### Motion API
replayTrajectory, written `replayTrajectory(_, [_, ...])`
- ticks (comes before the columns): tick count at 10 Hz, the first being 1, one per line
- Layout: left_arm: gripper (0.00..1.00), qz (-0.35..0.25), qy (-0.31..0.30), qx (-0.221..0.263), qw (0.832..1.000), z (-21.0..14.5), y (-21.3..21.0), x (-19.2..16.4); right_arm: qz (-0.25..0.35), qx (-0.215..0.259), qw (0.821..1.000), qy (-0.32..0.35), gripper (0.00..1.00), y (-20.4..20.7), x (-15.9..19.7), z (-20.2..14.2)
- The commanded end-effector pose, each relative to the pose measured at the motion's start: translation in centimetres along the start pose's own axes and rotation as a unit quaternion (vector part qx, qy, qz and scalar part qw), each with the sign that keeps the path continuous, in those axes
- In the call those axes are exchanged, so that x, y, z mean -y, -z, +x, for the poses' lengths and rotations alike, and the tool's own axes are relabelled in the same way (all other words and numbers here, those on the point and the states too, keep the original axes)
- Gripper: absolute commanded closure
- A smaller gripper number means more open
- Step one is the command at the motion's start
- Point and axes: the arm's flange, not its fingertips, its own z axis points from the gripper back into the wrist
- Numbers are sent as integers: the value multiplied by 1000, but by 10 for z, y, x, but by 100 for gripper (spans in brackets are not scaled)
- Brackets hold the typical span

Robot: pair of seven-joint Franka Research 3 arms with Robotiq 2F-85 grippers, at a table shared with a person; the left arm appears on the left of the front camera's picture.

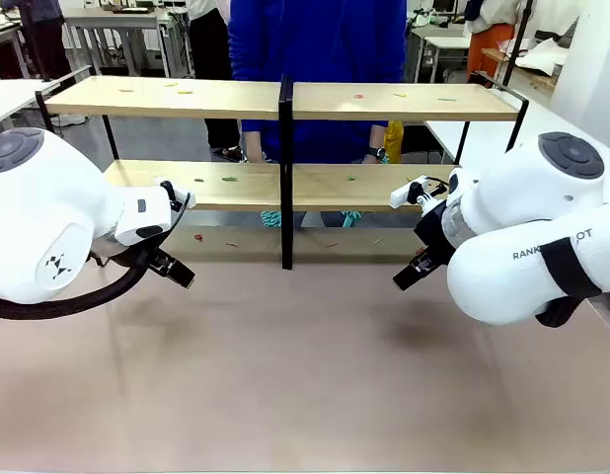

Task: Clean the shelves.
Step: Pick up the Duster when the human hands it over.

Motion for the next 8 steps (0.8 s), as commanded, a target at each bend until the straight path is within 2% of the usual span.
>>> replayTrajectory(1, [0, 0, 0, 0, 1000, 0, 0, 0, 0, 0, 1000, 0, 0, 0, 0, 0])
replayTrajectory(8, [0, 0, 0, 0, 1000, 0, 0, 0, 0, 0, 1000, 0, 0, 0, 0, 0])
